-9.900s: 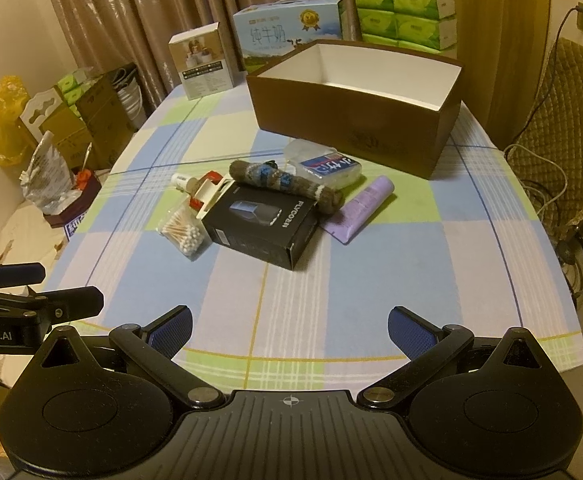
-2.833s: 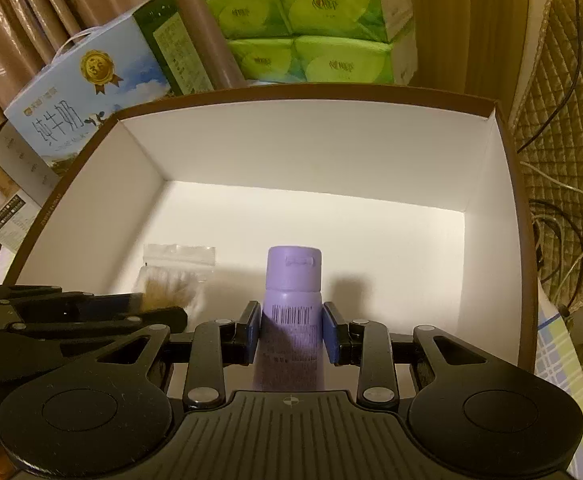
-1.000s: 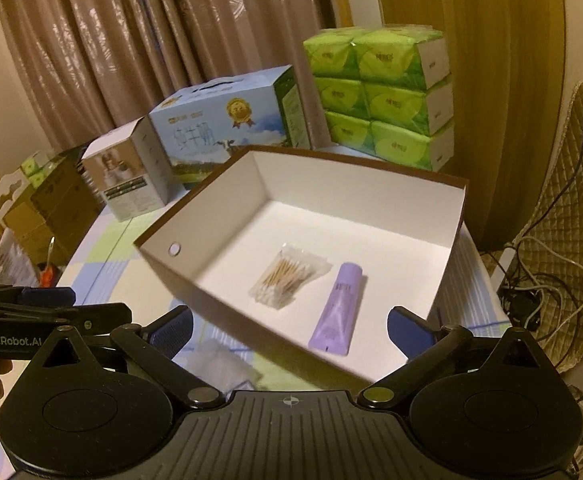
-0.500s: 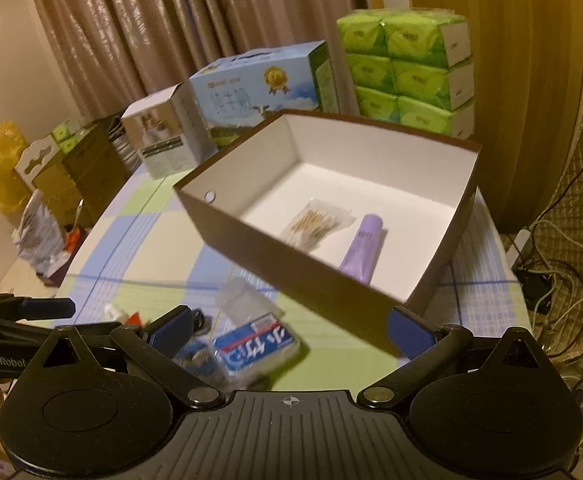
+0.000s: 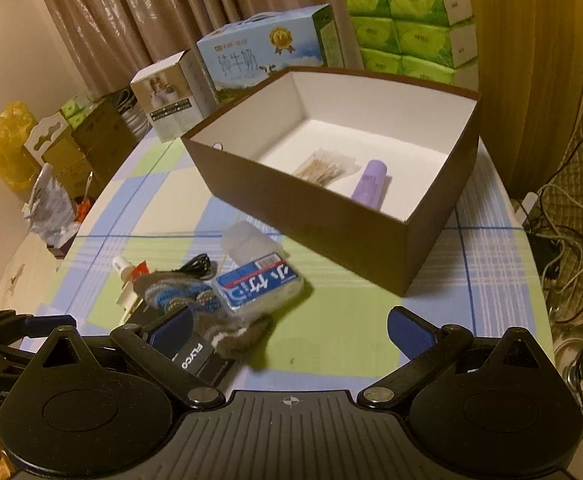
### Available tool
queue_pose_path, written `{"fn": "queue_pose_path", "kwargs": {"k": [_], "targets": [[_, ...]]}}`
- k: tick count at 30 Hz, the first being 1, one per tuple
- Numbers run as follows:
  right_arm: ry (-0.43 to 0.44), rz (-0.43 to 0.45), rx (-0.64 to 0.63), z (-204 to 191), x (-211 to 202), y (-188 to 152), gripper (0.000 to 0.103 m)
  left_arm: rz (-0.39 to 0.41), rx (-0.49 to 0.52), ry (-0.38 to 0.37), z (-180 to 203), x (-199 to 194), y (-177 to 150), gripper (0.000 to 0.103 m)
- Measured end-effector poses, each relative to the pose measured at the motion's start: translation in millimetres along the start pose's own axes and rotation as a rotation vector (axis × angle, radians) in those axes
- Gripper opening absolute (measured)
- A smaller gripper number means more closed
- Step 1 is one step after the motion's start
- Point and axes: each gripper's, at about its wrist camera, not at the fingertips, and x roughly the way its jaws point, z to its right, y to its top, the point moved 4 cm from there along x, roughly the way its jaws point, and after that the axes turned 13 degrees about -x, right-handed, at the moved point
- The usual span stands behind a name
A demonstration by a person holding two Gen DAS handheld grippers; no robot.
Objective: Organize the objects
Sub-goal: 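Open both tools to release the items and withdraw from the box, then grasp the black FLYCO box with the left tool while the right tool grasps the toothpick pack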
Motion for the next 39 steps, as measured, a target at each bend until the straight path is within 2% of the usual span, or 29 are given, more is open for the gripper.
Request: {"fn": "queue_pose_path", "kwargs": {"k": [8, 14, 21, 27, 32, 37, 39], "targets": [[0.011, -0.043, 0.01, 4, 7, -15, 0.101, -0.015, -0.011, 0.022, 1, 12, -15, 0.09], [0.01, -0.081, 0.032, 13, 13, -27, 0.101, -0.043, 0.018, 0.056, 5, 30, -30, 0.09], [0.016, -0.118, 0.055, 20, 21, -36, 0.101, -0.037, 0.112, 0.123, 14, 51, -44, 0.091], [0.027, -0.143, 0.05, 20, 29, -38, 0.101, -0.018, 0.152, 0.164, 12, 66, -50, 0.091], [0.03, -0.157, 0.041, 22, 35, -37, 0.101, -0.025, 0.082, 0.179, -10, 62, -50, 0.092], [0.037, -0.173, 0.028, 20, 45, -35, 0.101, -0.011, -0.048, 0.261, -61, 50, -51, 0.093], [0.043, -0.18, 0.02, 18, 49, -33, 0.101, -0.01, -0.092, 0.323, -84, 47, -50, 0.091]]}}
